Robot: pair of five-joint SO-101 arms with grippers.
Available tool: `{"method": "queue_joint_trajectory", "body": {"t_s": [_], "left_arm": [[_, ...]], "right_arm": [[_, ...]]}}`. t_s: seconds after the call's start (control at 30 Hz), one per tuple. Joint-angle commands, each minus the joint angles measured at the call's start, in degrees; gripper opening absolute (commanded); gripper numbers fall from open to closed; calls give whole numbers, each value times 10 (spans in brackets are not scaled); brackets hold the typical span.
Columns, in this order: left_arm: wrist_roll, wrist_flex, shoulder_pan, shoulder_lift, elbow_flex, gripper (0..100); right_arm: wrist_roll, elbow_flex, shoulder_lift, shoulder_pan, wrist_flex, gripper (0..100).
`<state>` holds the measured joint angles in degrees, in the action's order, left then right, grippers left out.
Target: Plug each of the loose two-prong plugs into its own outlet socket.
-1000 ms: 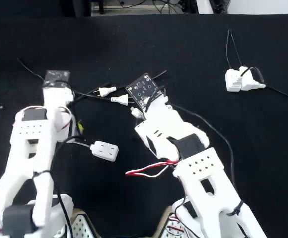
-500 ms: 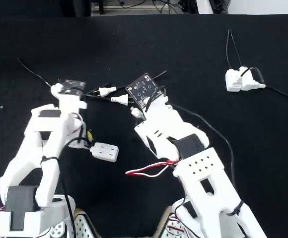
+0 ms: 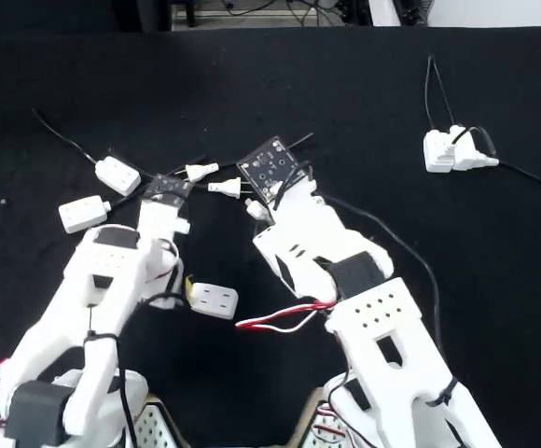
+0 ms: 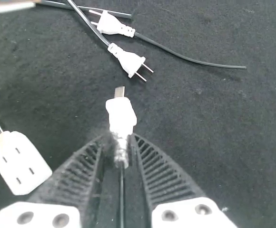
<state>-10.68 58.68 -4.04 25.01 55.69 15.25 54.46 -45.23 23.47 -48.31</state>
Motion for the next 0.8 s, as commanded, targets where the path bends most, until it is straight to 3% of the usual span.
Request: {"method": "queue_joint_trajectory", "body": {"t_s": [0.0,0.33,0.77], "left_arm": [[21,6,-15,32,22,234],[22,3,4,130,30,234],[22,2,-39,83,51,234]], "right_arm": [[0,-4,-18,-6,11,11],[0,-4,-18,-4,10,11],[1,-10,-18,-21,9,11]]}}
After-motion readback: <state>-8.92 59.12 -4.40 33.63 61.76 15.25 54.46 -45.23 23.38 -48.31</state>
